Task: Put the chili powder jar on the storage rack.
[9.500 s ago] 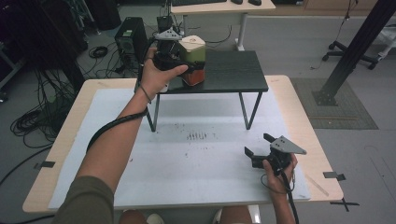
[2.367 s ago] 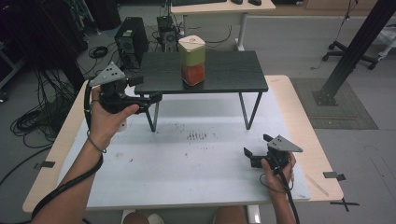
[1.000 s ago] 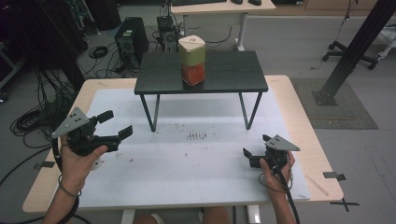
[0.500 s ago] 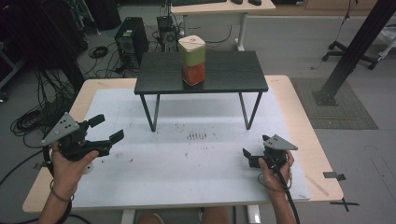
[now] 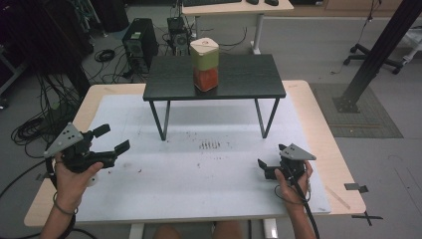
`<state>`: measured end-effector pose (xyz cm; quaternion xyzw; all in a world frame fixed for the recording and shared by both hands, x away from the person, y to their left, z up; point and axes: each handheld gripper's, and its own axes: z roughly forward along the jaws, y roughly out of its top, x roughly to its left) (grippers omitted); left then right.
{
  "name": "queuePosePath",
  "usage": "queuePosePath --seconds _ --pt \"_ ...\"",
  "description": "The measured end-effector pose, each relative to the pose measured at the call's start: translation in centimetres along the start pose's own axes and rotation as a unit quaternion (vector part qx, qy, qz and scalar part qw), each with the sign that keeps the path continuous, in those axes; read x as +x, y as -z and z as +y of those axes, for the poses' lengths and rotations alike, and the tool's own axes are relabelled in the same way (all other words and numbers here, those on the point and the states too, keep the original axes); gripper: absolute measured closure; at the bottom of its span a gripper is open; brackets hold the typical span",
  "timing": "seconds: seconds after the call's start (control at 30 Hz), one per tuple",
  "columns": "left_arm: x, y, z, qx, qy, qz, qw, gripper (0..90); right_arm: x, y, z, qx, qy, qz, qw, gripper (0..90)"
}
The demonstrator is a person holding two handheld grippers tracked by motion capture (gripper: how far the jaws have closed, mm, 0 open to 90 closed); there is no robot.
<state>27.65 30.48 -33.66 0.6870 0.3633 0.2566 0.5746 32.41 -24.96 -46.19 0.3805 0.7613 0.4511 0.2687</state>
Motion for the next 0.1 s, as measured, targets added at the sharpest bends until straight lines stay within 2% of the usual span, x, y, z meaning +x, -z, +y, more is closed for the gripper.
queuePosePath --seconds 0.1 --pt "0.02 -0.32 -0.86 0.003 0.001 0.004 1.0 8.4 0.06 -0.09 0.02 0.006 0.003 0.0 1.0 4.0"
